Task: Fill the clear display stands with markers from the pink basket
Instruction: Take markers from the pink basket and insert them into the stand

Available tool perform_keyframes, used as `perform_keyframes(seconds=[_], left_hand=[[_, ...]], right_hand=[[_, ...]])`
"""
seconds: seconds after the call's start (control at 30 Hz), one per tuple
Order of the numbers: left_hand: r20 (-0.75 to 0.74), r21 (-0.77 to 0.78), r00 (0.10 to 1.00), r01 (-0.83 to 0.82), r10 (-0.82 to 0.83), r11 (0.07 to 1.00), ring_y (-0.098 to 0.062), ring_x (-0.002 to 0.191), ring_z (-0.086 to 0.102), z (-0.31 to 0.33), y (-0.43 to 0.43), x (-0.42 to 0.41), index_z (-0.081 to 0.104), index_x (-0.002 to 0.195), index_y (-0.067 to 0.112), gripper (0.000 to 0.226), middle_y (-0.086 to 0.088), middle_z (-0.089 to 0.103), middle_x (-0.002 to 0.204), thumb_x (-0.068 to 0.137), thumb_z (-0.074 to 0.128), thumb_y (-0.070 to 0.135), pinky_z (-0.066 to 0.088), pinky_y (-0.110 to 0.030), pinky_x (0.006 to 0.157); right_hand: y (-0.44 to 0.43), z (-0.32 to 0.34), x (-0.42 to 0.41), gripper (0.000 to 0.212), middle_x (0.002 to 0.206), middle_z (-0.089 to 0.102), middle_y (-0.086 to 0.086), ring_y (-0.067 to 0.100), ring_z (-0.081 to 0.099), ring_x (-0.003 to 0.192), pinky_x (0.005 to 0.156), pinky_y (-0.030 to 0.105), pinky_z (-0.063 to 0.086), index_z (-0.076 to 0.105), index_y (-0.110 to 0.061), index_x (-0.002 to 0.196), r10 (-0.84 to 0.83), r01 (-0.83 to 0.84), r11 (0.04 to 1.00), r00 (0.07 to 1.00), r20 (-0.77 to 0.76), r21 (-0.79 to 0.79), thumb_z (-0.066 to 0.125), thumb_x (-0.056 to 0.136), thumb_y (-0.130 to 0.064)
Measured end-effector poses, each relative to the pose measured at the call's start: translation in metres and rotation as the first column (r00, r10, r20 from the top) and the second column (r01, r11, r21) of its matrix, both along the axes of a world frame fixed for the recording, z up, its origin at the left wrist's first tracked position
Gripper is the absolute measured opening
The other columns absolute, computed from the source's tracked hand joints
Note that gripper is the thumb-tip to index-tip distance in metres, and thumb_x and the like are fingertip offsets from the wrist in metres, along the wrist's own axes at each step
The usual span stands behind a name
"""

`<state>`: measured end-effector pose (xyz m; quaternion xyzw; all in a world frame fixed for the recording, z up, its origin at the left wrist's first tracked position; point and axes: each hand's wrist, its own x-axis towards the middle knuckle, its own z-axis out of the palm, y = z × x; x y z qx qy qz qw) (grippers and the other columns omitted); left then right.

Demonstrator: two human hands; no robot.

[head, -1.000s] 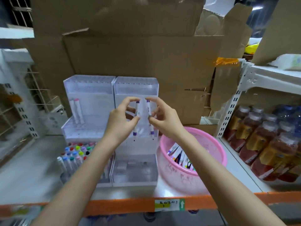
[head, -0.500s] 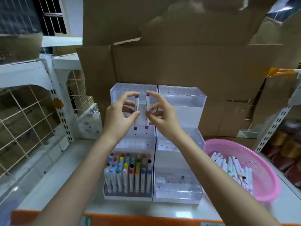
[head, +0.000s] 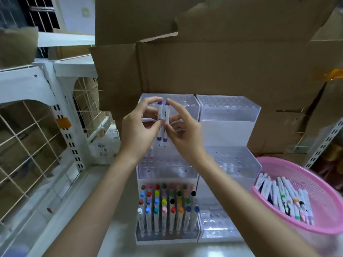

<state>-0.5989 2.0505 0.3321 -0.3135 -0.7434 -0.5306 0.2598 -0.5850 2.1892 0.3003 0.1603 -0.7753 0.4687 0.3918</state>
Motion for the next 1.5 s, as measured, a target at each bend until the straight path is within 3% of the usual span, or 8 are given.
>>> perform_keyframes(seconds=[0.23,0.77,1.0,1.17,1.33,1.5], left_hand=[[-0.027,-0.007,1.0,-0.014,0.013,1.0,0.0,0.085,0.062,-0.011,-0.002,-0.011,0.059,0.118,0.031,0.044,0.014,0.063,0.087,0.081,0.074,0.014,0.049,-0.01,0.077],[-0.059,0.013,0.997,-0.044,0.045,0.999,0.002,0.087,0.06,-0.022,-0.001,-0.014,0.058,0.119,0.03,0.044,0.022,0.058,0.086,0.082,0.073,0.014,0.047,-0.007,0.077],[-0.036,0.081,0.998,-0.053,0.056,0.995,-0.001,0.086,0.06,-0.028,0.003,-0.012,0.058,0.118,0.028,0.041,0.012,0.061,0.091,0.083,0.071,0.012,0.048,-0.01,0.078],[-0.146,0.009,0.981,-0.131,0.131,0.991,0.0,0.088,0.056,-0.035,0.006,-0.014,0.063,0.115,0.013,0.032,0.004,0.061,0.097,0.084,0.069,0.006,0.043,-0.006,0.081],[-0.18,-0.024,0.969,-0.177,0.17,0.984,0.001,0.094,0.051,-0.042,0.005,-0.016,0.064,0.113,0.009,0.031,0.005,0.057,0.099,0.083,0.07,0.004,0.04,-0.004,0.083],[-0.216,-0.08,0.958,-0.211,0.189,0.974,-0.002,0.095,0.051,-0.046,0.004,-0.018,0.066,0.109,0.005,0.03,-0.007,0.06,0.103,0.08,0.072,0.001,0.038,-0.003,0.086]], right_hand=[[-0.001,-0.006,-0.004,0.056,0.078,0.062,0.005,0.015,0.066,0.067,0.067,0.022,0.057,0.05,-0.013,0.137,-0.092,0.095,0.995,0.992,-0.085,0.035,0.069,0.085,-0.004],[-0.003,-0.008,0.0,0.053,0.078,0.06,0.002,0.014,0.064,0.065,0.063,0.017,0.054,0.05,-0.016,0.134,-0.133,0.134,0.99,0.991,-0.018,0.045,0.07,0.086,-0.006],[-0.002,-0.008,-0.001,0.054,0.077,0.06,0.002,0.014,0.063,0.065,0.065,0.025,0.056,0.049,-0.016,0.135,-0.141,0.141,0.987,0.99,-0.001,0.077,0.069,0.086,-0.006],[-0.002,-0.009,-0.002,0.054,0.078,0.059,0.002,0.014,0.064,0.064,0.064,0.032,0.057,0.049,-0.018,0.134,-0.131,0.128,0.988,0.991,0.024,0.08,0.069,0.085,-0.006],[-0.002,-0.01,-0.001,0.054,0.078,0.059,0.003,0.015,0.064,0.064,0.063,0.034,0.057,0.049,-0.017,0.134,-0.135,0.133,0.988,0.991,0.024,0.082,0.069,0.085,-0.005],[-0.002,-0.01,-0.002,0.054,0.077,0.059,0.001,0.013,0.064,0.066,0.065,0.035,0.057,0.048,-0.018,0.134,-0.14,0.137,0.987,0.989,0.037,0.09,0.069,0.085,-0.005]])
